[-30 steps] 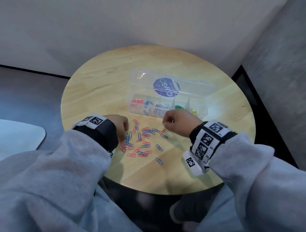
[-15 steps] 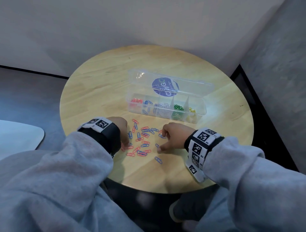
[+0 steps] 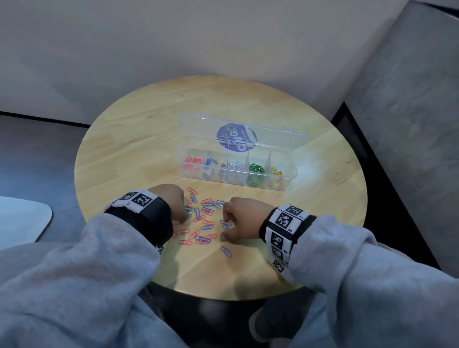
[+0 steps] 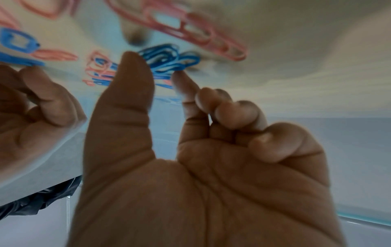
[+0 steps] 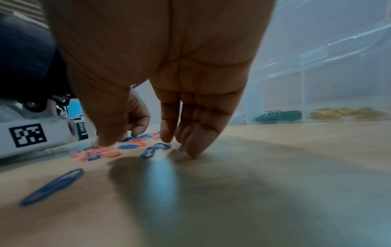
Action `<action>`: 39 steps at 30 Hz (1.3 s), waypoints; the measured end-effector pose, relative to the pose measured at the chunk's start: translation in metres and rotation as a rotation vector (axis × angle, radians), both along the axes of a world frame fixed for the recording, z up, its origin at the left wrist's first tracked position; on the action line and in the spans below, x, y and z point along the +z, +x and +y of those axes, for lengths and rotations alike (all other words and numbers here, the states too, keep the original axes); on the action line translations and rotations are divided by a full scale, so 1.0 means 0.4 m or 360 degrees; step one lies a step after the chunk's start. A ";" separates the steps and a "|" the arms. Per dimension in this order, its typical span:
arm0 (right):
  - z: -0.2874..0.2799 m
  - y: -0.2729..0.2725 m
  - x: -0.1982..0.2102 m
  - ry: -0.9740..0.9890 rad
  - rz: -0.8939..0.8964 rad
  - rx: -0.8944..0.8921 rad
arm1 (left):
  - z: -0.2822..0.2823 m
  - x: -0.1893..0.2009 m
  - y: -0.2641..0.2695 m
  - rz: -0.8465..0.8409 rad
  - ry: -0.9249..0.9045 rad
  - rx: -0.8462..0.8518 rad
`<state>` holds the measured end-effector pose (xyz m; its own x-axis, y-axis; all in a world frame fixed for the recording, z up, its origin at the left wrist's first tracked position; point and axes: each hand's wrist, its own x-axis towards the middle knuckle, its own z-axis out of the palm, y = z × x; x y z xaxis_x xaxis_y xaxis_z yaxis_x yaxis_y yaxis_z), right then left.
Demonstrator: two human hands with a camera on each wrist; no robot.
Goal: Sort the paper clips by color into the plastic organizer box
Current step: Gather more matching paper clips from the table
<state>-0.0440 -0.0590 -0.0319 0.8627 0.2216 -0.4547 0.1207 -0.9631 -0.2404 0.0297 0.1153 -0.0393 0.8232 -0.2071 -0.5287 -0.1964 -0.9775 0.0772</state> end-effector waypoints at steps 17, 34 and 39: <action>0.010 0.005 -0.013 0.0113 0.0080 -0.0058 | -0.003 -0.010 0.006 0.0025 -0.0029 -0.0003; 0.005 0.008 -0.008 -0.0037 0.0129 0.0098 | 0.004 -0.010 0.009 0.0044 -0.0073 -0.0011; -0.009 0.015 0.003 0.0125 0.0167 -0.0058 | 0.006 -0.002 0.009 0.0067 -0.0108 0.0040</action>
